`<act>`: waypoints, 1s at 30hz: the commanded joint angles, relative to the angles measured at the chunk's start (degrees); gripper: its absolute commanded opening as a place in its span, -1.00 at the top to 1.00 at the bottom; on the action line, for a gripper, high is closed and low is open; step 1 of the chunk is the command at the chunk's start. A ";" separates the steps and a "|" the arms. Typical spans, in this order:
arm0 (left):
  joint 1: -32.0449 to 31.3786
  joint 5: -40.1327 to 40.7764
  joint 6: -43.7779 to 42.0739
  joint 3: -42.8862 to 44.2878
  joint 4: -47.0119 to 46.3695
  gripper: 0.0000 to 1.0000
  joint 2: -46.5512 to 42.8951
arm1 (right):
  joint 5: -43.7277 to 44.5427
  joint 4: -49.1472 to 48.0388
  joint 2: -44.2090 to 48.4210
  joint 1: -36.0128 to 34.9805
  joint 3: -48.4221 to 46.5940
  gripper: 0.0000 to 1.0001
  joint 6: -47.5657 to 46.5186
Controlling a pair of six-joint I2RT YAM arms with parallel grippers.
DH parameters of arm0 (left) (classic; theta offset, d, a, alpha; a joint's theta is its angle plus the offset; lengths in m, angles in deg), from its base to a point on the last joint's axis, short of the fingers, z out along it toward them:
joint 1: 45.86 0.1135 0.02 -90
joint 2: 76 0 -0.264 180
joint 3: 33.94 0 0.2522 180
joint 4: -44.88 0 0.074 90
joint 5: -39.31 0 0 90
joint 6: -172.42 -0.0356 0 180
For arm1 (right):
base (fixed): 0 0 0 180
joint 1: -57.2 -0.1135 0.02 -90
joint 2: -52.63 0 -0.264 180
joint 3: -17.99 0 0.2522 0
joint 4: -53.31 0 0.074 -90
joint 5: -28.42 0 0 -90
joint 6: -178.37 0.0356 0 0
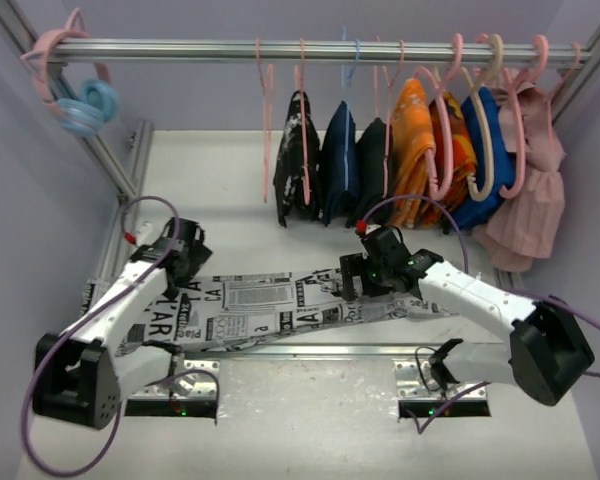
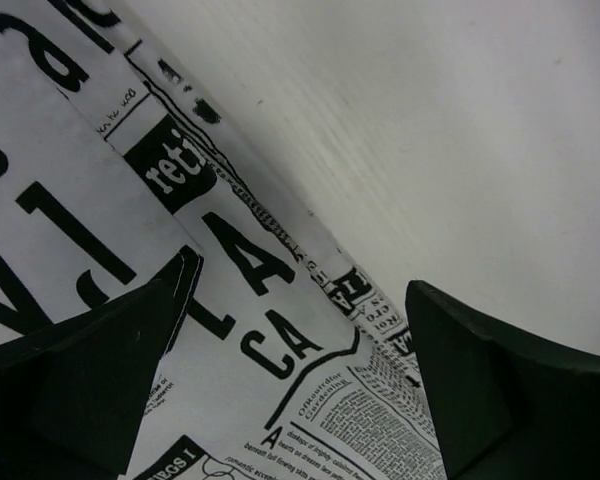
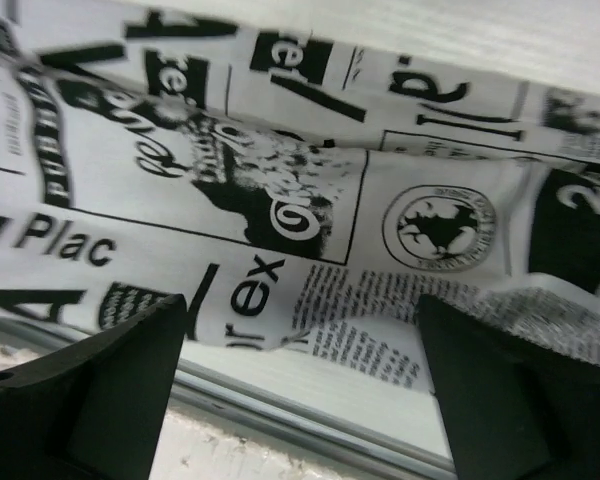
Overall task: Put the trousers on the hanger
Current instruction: Flatten out the trousers at the center of the board.
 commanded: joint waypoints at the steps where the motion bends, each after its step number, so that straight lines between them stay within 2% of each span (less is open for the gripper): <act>1: -1.57 -2.98 5.09 0.40 -2.47 -1.00 9.25 | 0.70 -2.89 -11.19 -0.31 -0.63 -0.98 3.15; 4: -2.91 -1.43 6.25 0.88 -2.65 -1.00 15.06 | 2.90 0.24 -15.71 5.21 0.77 -0.98 8.31; 8: -4.22 -0.67 5.27 3.19 -3.80 -1.00 20.49 | 3.44 0.32 -15.40 13.56 4.98 -0.98 10.01; 9: -5.22 -0.67 3.14 4.87 -5.72 -1.00 24.74 | 4.64 0.32 -12.36 16.73 6.82 -0.98 10.41; 11: -6.39 0.12 2.76 7.43 -6.52 -1.00 26.82 | 4.67 0.07 -10.57 21.27 8.76 -0.98 10.36; 13: -8.06 -0.07 2.44 11.15 -8.37 -1.00 33.39 | 1.19 -0.53 -5.25 28.61 11.11 -0.98 8.30; 16: -10.12 -2.24 0.99 16.83 -10.58 -1.00 39.10 | -0.95 -0.98 -1.38 33.79 11.69 -0.98 6.53; 18: -11.30 -4.17 -1.32 19.80 -13.09 -1.00 41.68 | 1.47 -0.39 0.00 34.10 11.28 -0.98 5.37; 22: -13.16 -2.00 -2.90 24.23 -11.72 -1.00 40.16 | 1.25 0.58 0.77 34.95 10.08 -0.98 4.47; 25: -13.22 5.21 -2.00 24.44 -6.52 -1.00 33.57 | -1.52 0.07 3.73 34.87 10.24 -0.98 2.83; 28: -13.31 12.43 5.77 25.65 4.18 -1.00 26.25 | -13.30 -4.45 12.96 34.09 12.21 -0.98 0.71; 30: -13.23 17.44 12.50 24.63 10.33 -1.00 20.97 | -16.03 -6.62 18.92 31.03 12.79 -0.98 0.27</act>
